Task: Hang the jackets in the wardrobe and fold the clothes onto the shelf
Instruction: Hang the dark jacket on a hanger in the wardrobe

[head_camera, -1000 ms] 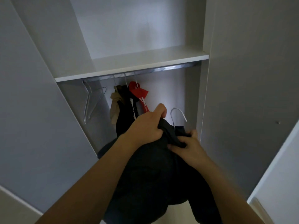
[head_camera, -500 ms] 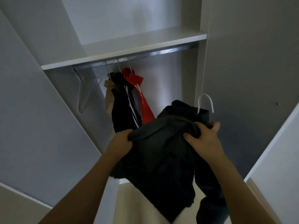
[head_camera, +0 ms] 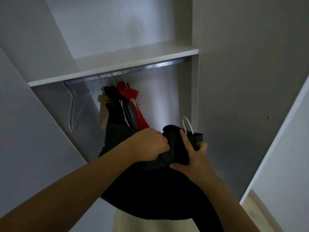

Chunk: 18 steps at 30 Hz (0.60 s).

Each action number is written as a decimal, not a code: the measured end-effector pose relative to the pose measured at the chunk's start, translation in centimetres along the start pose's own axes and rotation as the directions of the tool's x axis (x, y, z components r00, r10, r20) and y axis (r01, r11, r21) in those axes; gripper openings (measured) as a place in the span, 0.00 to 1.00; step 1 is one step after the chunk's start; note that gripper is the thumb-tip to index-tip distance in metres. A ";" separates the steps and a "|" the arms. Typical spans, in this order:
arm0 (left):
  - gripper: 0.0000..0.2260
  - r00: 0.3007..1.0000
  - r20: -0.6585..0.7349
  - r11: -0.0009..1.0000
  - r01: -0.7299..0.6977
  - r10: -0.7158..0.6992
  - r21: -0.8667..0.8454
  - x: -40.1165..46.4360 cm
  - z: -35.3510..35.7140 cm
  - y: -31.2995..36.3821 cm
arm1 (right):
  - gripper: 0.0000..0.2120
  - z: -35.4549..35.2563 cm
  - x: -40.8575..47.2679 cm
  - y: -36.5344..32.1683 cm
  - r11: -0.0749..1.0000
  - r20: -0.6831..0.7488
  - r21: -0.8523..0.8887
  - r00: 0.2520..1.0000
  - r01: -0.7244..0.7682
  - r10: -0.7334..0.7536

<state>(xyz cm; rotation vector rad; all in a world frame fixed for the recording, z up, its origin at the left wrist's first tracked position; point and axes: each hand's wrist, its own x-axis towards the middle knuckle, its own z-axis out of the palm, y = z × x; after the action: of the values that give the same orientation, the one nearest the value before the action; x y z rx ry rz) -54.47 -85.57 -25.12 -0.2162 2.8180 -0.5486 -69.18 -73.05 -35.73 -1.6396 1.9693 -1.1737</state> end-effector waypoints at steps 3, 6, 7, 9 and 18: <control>0.07 0.999 -0.044 0.999 -0.020 0.019 -0.029 -0.2 -0.1 0.5 | 0.41 0.1 0.4 0.3 0.999 -0.006 -0.009 0.999 0.037 -0.037; 0.06 0.988 -0.149 0.998 -0.039 0.030 -0.058 -0.7 -0.3 0.9 | 0.18 1.1 0.9 0.4 0.990 -0.019 -0.115 0.996 0.079 -0.082; 0.04 0.976 -0.219 0.998 -0.019 0.005 -0.059 -1.0 -0.2 1.0 | 0.12 1.3 1.0 0.5 0.988 -0.041 -0.133 0.996 0.073 -0.079; 0.03 0.919 -0.368 0.987 0.098 -0.138 -0.126 -1.5 0.2 1.2 | 0.05 1.7 1.3 0.7 0.998 -0.069 -0.057 0.998 0.000 -0.004; 0.06 0.698 0.007 0.561 0.582 -0.716 -0.588 -6.5 6.4 -1.1 | 0.06 0.5 1.3 2.4 0.897 -0.132 0.328 0.926 -0.296 0.353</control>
<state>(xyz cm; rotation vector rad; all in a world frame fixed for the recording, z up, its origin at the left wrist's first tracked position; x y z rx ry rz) -46.41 -87.50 -28.98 -1.4691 2.9744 0.1835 -70.78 -74.43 -37.49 -1.0296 1.9545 -1.4488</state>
